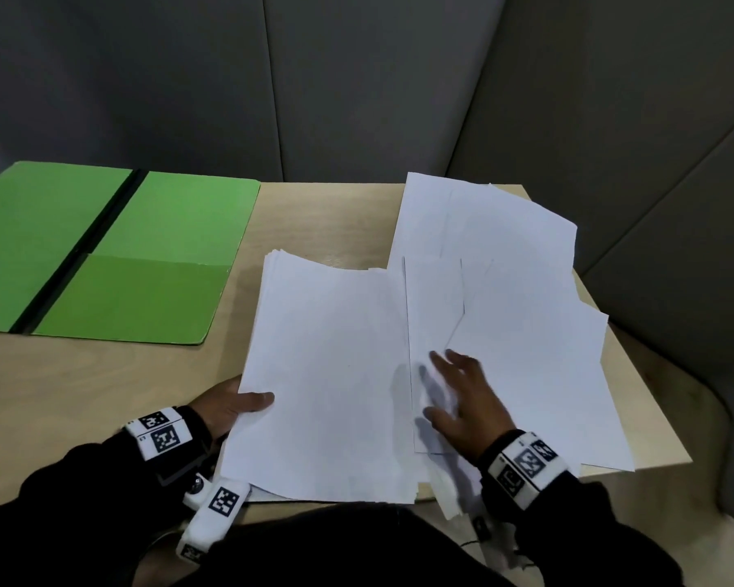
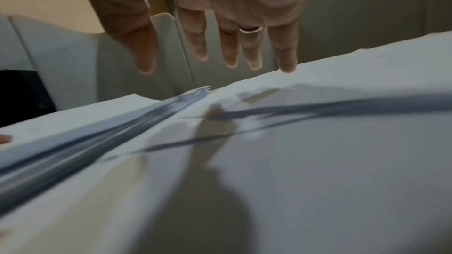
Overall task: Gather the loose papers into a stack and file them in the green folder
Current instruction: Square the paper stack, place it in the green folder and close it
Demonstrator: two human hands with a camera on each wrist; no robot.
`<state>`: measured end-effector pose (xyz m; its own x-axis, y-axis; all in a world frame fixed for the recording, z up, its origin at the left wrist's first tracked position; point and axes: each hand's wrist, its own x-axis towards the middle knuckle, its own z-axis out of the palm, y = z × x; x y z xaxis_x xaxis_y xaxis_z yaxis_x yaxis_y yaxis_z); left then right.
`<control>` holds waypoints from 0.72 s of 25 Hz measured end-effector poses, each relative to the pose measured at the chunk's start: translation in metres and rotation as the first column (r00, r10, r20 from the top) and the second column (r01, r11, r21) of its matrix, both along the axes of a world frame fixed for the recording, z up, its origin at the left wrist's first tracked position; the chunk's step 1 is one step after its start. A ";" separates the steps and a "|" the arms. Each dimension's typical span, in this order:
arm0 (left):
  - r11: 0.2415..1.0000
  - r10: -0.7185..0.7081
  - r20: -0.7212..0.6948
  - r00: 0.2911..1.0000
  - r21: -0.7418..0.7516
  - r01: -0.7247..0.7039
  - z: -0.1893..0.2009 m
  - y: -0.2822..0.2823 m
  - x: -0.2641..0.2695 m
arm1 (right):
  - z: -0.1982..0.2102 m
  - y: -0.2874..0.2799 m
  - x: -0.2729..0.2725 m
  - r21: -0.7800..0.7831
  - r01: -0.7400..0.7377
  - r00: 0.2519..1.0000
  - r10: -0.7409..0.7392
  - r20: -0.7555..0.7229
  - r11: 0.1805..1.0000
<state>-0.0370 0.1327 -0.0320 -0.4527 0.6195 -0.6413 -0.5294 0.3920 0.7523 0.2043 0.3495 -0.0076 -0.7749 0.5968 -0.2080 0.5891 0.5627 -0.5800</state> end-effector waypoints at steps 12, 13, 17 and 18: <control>0.993 0.015 -0.035 0.999 -0.115 -0.019 -0.007 -0.003 -0.008 | 0.011 0.004 0.044 0.202 -0.245 0.754 0.056 0.654 0.948; 0.994 0.018 -0.034 0.999 -0.106 -0.022 -0.007 -0.003 -0.007 | 0.009 0.004 0.042 0.222 -0.268 0.750 0.058 0.658 0.938; 0.995 0.025 -0.045 0.999 -0.095 -0.030 -0.006 -0.003 -0.005 | 0.001 0.000 0.040 0.266 -0.325 0.740 0.069 0.669 0.908; 0.995 0.026 -0.050 0.998 -0.098 -0.031 -0.007 -0.004 -0.006 | -0.001 -0.001 0.038 0.273 -0.333 0.739 0.071 0.670 0.902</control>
<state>-0.0428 0.1290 -0.0391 -0.5012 0.5404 -0.6758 -0.5057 0.4509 0.7355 0.2428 0.3484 -0.0086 -0.6501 0.5723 -0.4998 0.5873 0.7958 0.1474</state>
